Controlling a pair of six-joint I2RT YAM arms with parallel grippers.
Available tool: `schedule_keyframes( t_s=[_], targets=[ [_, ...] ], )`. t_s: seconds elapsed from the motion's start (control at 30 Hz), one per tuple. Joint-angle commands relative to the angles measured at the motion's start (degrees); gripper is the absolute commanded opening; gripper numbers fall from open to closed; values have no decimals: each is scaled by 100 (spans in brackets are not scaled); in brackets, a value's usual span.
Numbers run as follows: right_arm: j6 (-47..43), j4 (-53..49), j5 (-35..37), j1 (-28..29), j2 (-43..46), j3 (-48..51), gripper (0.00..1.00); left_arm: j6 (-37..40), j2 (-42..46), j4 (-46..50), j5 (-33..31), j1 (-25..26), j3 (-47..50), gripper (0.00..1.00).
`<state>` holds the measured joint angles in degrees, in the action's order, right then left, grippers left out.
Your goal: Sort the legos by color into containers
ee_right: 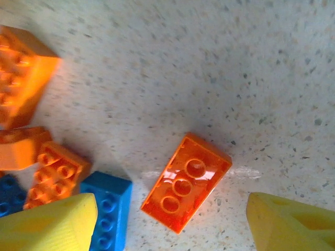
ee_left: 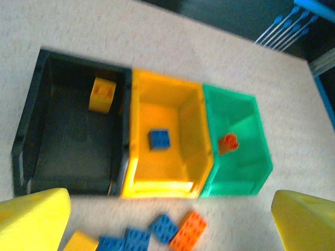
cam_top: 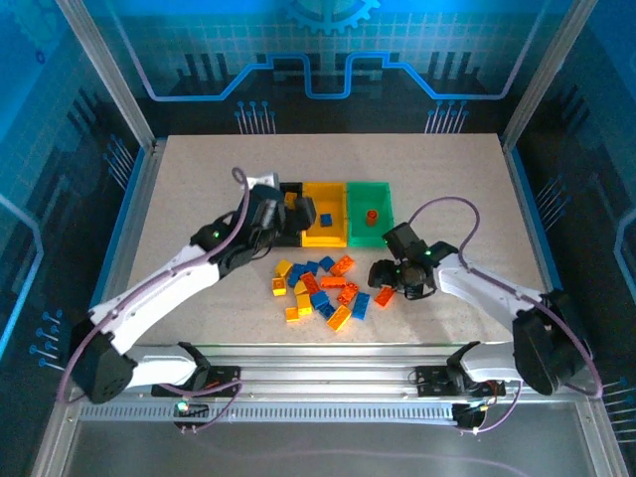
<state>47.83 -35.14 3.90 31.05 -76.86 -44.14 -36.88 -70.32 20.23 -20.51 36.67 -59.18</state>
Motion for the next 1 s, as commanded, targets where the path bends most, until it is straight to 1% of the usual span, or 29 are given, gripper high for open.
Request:
schedule_keyframes(
  t_s=[0.0, 0.13, 0.33, 0.4, 0.5, 0.67, 0.77, 0.87, 0.97],
  targets=[
    [435, 120, 4, -67, -356, -19, 74, -373, 616, 72, 128, 56, 840, 99],
    [662, 118, 55, -55, -720, -154, 72, -658, 1467, 234, 194, 90, 1607, 99],
    [856, -275, 220, -38, -1171, -344, 67, -828, 2250, 473, 164, 92, 2158, 99],
    [864, -449, 182, -34, -1337, -416, 66, -841, 2368, 463, 193, 91, 2276, 99],
    [825, -694, 172, -2, -1527, -521, 60, -847, 2441, 458, 218, 92, 2395, 99],
    [655, -941, 251, 42, -1663, -591, 45, -822, 2448, 423, 251, 90, 2529, 99],
    [539, -945, 233, 72, -1678, -590, 37, -786, 2440, 442, 266, 95, 2560, 99],
    [324, -899, 244, 108, -1618, -593, 32, -760, 2444, 505, 266, 94, 2569, 99],
    [43, -972, 375, 142, -1459, -887, 27, -761, 2440, 603, 244, 88, 2560, 99]
  ],
)
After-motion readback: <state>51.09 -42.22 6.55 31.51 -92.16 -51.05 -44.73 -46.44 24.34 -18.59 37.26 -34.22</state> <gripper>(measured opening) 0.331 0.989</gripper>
